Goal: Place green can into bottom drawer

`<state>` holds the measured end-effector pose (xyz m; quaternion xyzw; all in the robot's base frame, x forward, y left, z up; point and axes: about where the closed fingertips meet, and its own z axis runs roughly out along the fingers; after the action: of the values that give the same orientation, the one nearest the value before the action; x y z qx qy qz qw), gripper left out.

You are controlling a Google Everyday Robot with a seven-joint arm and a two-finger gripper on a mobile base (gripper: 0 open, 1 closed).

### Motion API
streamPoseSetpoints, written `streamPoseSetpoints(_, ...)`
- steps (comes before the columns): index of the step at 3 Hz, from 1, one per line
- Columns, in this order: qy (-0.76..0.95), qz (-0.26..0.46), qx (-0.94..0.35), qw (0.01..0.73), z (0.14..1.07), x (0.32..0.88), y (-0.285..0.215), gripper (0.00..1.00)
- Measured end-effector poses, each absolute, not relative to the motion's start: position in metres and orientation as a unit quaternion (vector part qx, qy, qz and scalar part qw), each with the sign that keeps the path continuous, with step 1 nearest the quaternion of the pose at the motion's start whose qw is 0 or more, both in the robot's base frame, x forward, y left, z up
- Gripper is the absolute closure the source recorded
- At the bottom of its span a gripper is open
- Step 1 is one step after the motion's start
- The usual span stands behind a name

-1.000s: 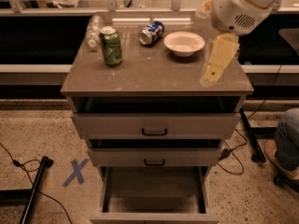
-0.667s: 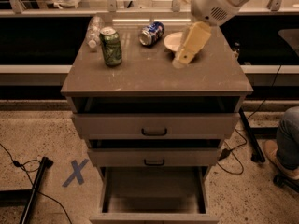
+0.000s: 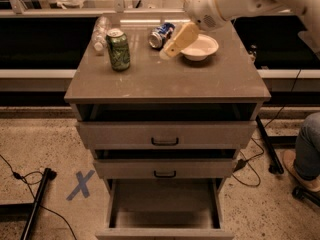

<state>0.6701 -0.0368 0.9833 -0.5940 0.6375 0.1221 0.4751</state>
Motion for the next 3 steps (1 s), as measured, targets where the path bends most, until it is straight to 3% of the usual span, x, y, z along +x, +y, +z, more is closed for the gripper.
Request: streamPoseSetpoints(3, 0.613, 0.149, -0.569, 0.528, 0.973, 0.699, 0.019, 0.0)
